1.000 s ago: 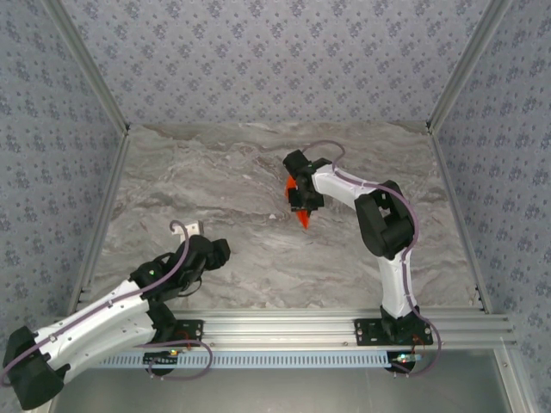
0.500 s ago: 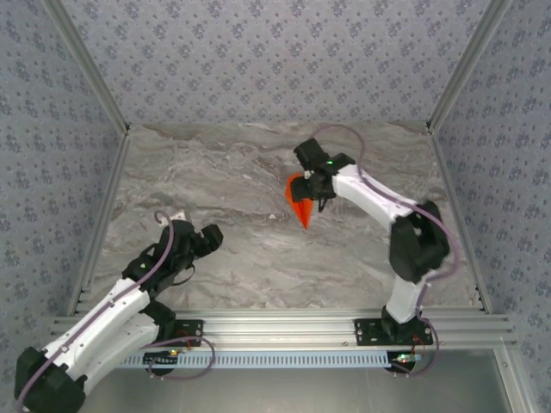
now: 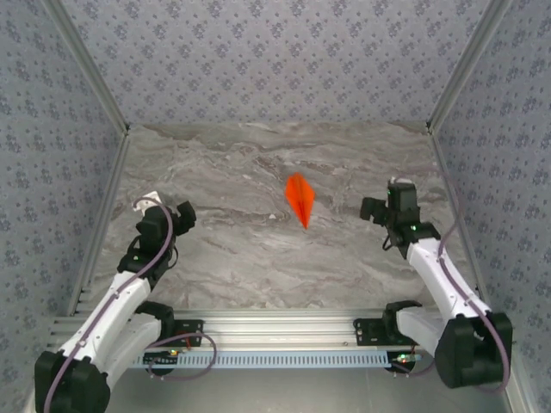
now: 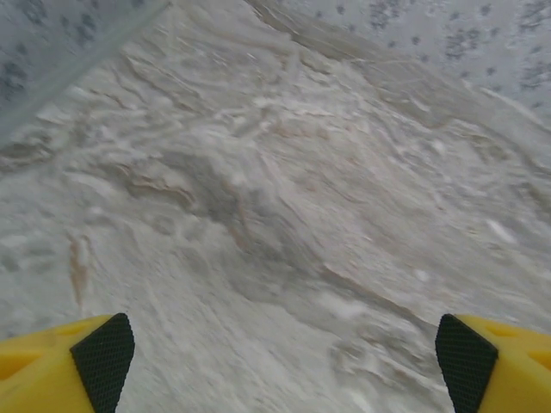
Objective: Fold a paper plane with a square sheet of paper (fold left side to right side)
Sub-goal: Reset both arms
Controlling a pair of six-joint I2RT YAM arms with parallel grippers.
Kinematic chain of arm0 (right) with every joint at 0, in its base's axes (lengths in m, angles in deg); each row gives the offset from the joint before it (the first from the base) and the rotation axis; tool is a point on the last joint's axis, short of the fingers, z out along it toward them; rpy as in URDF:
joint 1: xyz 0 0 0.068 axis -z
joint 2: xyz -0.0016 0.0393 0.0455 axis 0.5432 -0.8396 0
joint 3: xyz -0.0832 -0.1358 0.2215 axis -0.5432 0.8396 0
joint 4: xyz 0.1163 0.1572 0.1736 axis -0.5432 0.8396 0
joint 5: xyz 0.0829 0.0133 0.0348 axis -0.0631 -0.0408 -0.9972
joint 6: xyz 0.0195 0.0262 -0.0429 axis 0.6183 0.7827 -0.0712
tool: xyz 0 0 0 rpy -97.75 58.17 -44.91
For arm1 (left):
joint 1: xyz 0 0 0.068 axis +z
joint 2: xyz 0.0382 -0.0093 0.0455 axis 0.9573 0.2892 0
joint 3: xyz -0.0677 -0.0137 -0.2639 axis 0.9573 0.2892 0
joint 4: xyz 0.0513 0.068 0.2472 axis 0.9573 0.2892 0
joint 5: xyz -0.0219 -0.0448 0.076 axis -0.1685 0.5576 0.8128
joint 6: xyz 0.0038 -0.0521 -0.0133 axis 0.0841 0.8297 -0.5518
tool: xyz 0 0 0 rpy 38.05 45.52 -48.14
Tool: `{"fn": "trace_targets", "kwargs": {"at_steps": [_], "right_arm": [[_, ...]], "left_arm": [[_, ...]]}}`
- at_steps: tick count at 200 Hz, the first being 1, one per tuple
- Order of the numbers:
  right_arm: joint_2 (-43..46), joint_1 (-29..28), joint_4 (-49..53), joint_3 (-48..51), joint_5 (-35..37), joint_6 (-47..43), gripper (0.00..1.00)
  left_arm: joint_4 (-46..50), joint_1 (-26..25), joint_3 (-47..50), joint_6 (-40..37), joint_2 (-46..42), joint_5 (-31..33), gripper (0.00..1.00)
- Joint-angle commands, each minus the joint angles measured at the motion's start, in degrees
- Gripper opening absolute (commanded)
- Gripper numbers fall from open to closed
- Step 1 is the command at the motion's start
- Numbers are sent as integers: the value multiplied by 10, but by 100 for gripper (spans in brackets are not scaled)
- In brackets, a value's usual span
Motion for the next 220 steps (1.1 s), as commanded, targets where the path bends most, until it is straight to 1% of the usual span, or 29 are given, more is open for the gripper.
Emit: {"fn": "trace_targets", "kwargs": {"at_steps": [1,10,18,31,44,56,71,75,81,94,101,113,122,133,144,152,158,170,190,194,201,212,220], "right_arm": [[35,36,-203,103,21,-50,100],[35,43,-259,138,25,-65,100],[27,52,-289,155,23,-69,100],[0,68,-323,164,-9,-76,100],[-35,75,-371,172,-32,-69,100],[-70,75,-428,180,-44,-77,100],[-108,75,-483,178,-62,-88,100],[-119,76,-502,178,-69,-90,100],[-136,76,-525,176,-76,-92,100],[-171,76,-555,163,-94,-101,100],[-189,76,-569,157,-102,-113,100],[-231,77,-606,156,-109,-120,100],[-267,78,-635,156,-116,-121,100],[-300,76,-674,155,-130,-125,100],[-289,77,-620,137,-132,-128,100],[-297,78,-621,129,-135,-126,100],[-294,77,-598,123,-131,-128,100],[-297,76,-608,124,-131,-128,100],[-297,75,-602,123,-130,-128,100],[-297,75,-606,124,-130,-128,100],[-296,76,-604,124,-129,-129,100],[-296,75,-604,124,-129,-129,100],[-297,75,-604,124,-128,-129,100]], "left_arm": [[-117,3,32,-146,22,85,95],[-114,7,28,-175,37,89,96],[-126,9,27,-201,50,88,97],[-162,16,35,-231,81,78,97],[-204,38,45,-242,116,26,97],[-252,52,54,-245,151,3,97],[-328,55,70,-262,198,-14,97],[-329,56,67,-266,208,-18,97],[-337,59,60,-275,217,-39,97],[-407,66,73,-284,241,-68,98],[-436,75,77,-282,252,-94,98],[-463,92,75,-276,270,-136,98],[-484,102,74,-273,283,-155,98],[-485,110,68,-280,294,-168,98],[-493,118,69,-282,298,-186,98],[-505,124,73,-284,302,-198,98],[-528,128,80,-285,311,-202,98],[-581,141,87,-279,351,-211,98],[-636,156,71,-269,431,-237,98],[-625,158,64,-271,429,-245,98],[-558,160,47,-270,413,-248,98],[-551,160,29,-264,428,-235,98],[-495,164,6,-255,423,-222,98]]}}
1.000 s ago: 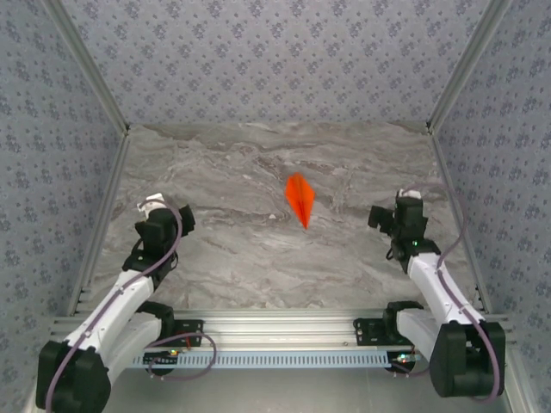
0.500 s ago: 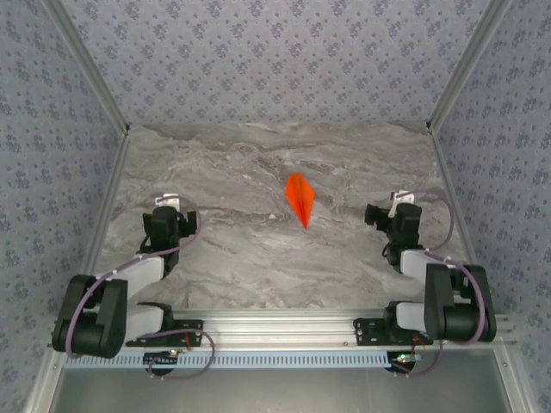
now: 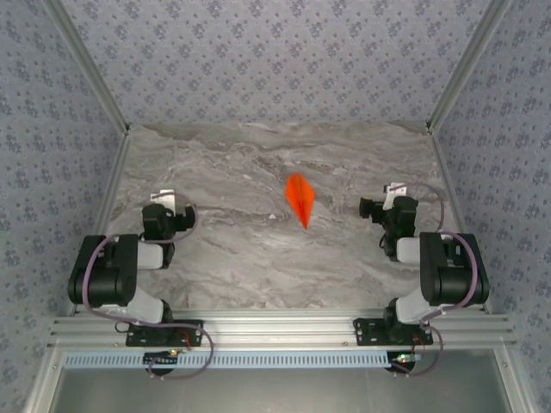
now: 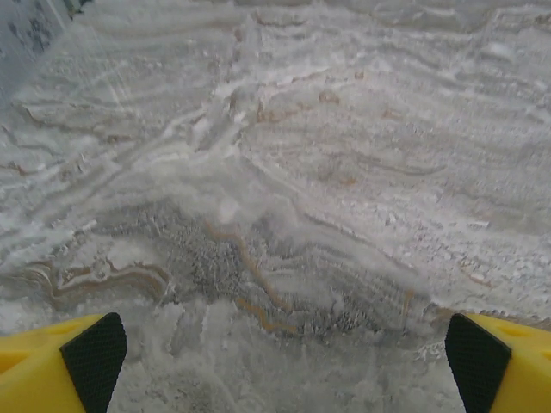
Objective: Fold a paper plane with a square sheet of paper (fold left side to right side)
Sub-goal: Reset both arms
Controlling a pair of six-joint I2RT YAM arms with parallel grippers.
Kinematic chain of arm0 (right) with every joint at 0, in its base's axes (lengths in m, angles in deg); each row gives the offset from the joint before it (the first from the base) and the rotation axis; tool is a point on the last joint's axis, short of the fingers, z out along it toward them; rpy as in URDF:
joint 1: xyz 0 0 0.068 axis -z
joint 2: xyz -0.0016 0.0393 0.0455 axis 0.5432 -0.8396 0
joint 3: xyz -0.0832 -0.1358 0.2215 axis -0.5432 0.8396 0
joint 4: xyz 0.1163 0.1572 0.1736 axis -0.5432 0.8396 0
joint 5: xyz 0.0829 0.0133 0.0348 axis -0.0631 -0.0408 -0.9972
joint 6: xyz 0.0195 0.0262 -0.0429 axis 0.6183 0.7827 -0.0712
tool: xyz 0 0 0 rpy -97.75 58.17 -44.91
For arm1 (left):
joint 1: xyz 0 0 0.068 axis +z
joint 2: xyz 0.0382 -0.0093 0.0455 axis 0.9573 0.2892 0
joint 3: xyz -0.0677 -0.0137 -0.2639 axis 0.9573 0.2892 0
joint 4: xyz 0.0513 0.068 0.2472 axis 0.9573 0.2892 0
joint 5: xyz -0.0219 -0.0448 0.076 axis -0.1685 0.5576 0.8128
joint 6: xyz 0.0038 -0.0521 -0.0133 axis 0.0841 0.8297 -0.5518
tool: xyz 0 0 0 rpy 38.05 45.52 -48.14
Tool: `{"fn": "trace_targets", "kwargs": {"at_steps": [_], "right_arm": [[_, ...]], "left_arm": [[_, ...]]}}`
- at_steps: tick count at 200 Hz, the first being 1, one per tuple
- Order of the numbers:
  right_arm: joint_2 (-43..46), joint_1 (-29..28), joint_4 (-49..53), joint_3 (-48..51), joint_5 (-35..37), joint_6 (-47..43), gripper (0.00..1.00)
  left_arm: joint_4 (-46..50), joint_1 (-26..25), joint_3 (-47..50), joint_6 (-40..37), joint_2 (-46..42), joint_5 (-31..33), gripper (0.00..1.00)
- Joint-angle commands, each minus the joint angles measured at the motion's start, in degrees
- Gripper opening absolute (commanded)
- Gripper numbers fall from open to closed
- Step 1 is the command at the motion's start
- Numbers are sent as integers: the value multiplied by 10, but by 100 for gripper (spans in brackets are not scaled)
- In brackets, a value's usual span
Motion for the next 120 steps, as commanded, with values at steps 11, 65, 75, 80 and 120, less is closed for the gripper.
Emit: {"fn": "trace_targets", "kwargs": {"at_steps": [11,65,75,80,120], "right_arm": [[-1,-1,-11,-9,-1,-12,100],[-1,-12,-9,-10,16,-19,100],[-1,-12,-9,-11,16,-19,100],[-1,-12,-9,-11,15,-19,100],[-1,-12,-7,-12,15,-19,100]], "left_arm": [[10,15,-52,24,4,-19,98],[21,16,-55,21,1,-19,98],[22,15,-55,21,2,-19,98],[20,15,-55,21,2,-20,98],[21,16,-56,21,1,-19,98]]}}
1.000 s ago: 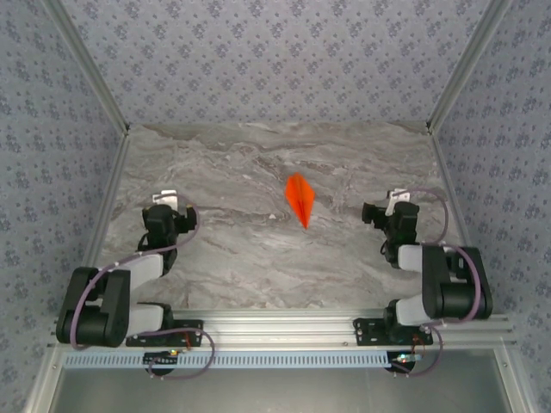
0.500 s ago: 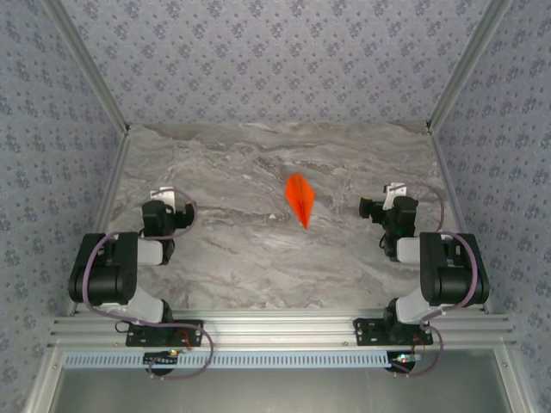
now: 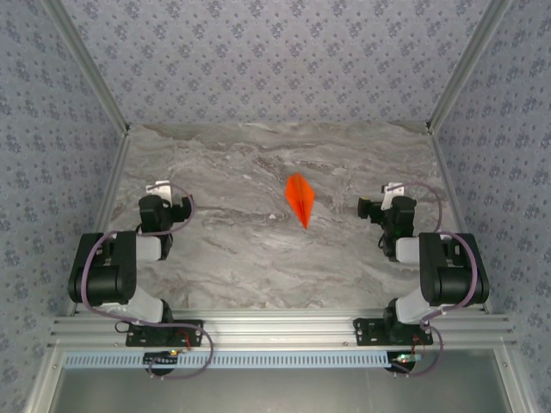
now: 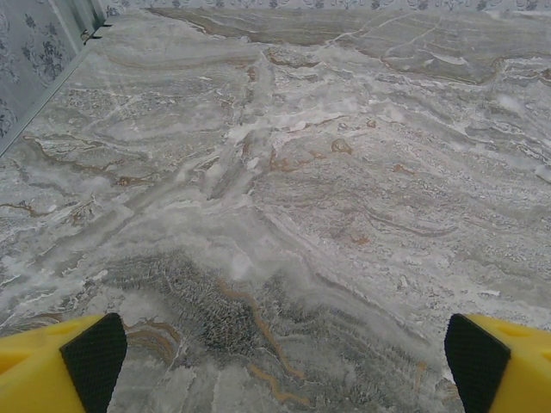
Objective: Fold a paper plane with a square sheet of paper (fold left side to right side)
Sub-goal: Reset both arms
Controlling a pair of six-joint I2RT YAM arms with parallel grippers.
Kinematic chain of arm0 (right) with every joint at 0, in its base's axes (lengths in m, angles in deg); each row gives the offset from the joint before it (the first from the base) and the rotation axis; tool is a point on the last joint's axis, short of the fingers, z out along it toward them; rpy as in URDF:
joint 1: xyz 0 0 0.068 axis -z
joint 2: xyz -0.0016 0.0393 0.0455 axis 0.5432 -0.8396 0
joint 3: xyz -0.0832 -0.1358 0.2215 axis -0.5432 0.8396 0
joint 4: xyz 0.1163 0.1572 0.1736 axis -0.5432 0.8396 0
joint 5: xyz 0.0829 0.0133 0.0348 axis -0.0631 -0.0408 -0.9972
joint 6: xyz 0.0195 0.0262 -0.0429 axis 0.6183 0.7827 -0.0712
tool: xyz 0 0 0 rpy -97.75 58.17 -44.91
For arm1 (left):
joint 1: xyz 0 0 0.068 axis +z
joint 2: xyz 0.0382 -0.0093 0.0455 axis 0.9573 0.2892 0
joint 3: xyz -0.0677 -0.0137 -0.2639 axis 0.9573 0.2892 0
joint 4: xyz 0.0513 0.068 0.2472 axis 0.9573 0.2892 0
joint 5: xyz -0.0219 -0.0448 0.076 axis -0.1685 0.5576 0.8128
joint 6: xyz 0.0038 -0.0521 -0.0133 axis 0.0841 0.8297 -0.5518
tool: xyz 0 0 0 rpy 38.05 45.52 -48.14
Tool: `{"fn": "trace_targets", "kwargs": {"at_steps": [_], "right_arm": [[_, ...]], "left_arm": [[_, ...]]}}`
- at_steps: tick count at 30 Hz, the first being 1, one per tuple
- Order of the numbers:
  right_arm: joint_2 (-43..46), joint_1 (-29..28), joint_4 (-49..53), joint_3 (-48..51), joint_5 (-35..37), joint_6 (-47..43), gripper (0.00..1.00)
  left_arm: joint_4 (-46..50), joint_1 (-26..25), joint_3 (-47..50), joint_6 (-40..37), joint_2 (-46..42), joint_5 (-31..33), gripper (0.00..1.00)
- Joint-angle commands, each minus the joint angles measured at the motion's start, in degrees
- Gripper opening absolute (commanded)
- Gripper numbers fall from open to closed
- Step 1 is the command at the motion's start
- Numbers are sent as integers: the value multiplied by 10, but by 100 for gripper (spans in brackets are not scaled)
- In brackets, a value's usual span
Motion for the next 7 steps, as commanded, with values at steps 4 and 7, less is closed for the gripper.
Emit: {"fn": "trace_targets", "kwargs": {"at_steps": [4,7], "right_arm": [[-1,-2,-7,-12,11,-12,100],[-1,-2,-8,-10,11,-12,100]], "left_arm": [[-3,2,-8,6,-2,-13,98],[-3,1,-8,6,-2,-13,98]]}}
